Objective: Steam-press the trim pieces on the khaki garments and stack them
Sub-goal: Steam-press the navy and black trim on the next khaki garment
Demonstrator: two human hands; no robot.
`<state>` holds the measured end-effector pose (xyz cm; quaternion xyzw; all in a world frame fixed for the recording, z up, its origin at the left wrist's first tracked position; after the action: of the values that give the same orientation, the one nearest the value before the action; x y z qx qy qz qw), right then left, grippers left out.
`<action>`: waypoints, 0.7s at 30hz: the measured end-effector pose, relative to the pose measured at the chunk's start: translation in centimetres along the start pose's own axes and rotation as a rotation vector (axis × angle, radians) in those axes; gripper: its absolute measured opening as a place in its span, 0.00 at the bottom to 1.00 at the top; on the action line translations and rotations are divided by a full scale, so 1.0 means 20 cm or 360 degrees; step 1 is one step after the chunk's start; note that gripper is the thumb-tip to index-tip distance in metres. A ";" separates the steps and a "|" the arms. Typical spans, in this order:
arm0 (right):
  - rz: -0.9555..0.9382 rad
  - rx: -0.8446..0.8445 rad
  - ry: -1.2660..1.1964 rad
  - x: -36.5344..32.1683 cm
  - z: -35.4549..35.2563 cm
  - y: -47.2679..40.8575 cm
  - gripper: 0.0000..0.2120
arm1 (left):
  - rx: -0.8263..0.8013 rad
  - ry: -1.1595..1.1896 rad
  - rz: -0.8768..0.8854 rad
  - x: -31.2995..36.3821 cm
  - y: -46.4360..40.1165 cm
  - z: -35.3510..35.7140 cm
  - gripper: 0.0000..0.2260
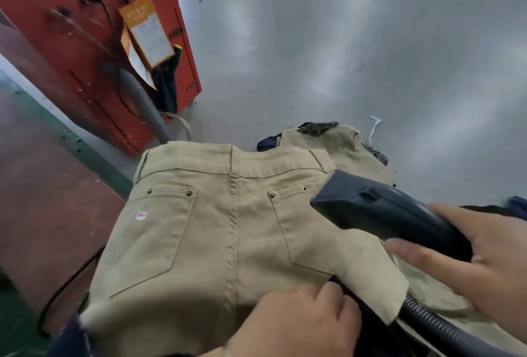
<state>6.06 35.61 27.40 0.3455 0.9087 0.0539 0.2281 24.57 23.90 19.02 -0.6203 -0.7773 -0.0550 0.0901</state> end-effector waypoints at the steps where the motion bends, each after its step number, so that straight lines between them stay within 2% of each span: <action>1: 0.0005 0.0010 0.0063 0.01 0.01 0.01 0.36 | -0.0085 0.0010 0.0050 0.04 -0.05 0.06 0.09; 3: 0.0024 0.0008 0.0191 0.03 0.04 0.01 0.42 | -0.0032 -0.0108 0.0064 0.12 -0.08 0.14 0.07; 5: 0.0053 -0.0087 0.0379 0.02 0.10 -0.01 0.47 | 0.0002 -0.0024 0.0068 0.10 -0.09 0.17 0.12; 8: 0.0115 -0.0231 0.0482 -0.07 0.13 -0.06 0.37 | -0.0091 0.0086 0.0146 0.07 -0.08 0.20 0.20; 12: 0.0105 -0.0146 0.0395 -0.22 0.17 -0.22 0.26 | -0.0077 0.0197 0.0231 0.01 -0.08 0.20 0.20; 17: -0.0001 0.0018 0.0191 -0.33 0.19 -0.49 0.21 | -0.0040 0.0144 0.0268 0.01 -0.06 0.21 0.20; 21: -0.0077 0.0111 0.0125 -0.34 0.11 -0.50 0.19 | -0.0024 0.0174 0.0259 0.01 -0.06 0.20 0.19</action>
<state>5.51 23.55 25.51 0.3288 0.9263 0.0302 0.1815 23.11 24.70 15.23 -0.6782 -0.7177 -0.0870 0.1320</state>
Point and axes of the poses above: each hand's wrist, its own y-axis away from the middle knuckle, its own z-axis out of the palm, x = y × z, the point moved 1 cm from there along -y, towards the middle knuckle, and after that the axes turned 2 degrees about y, right-handed, at the moved point
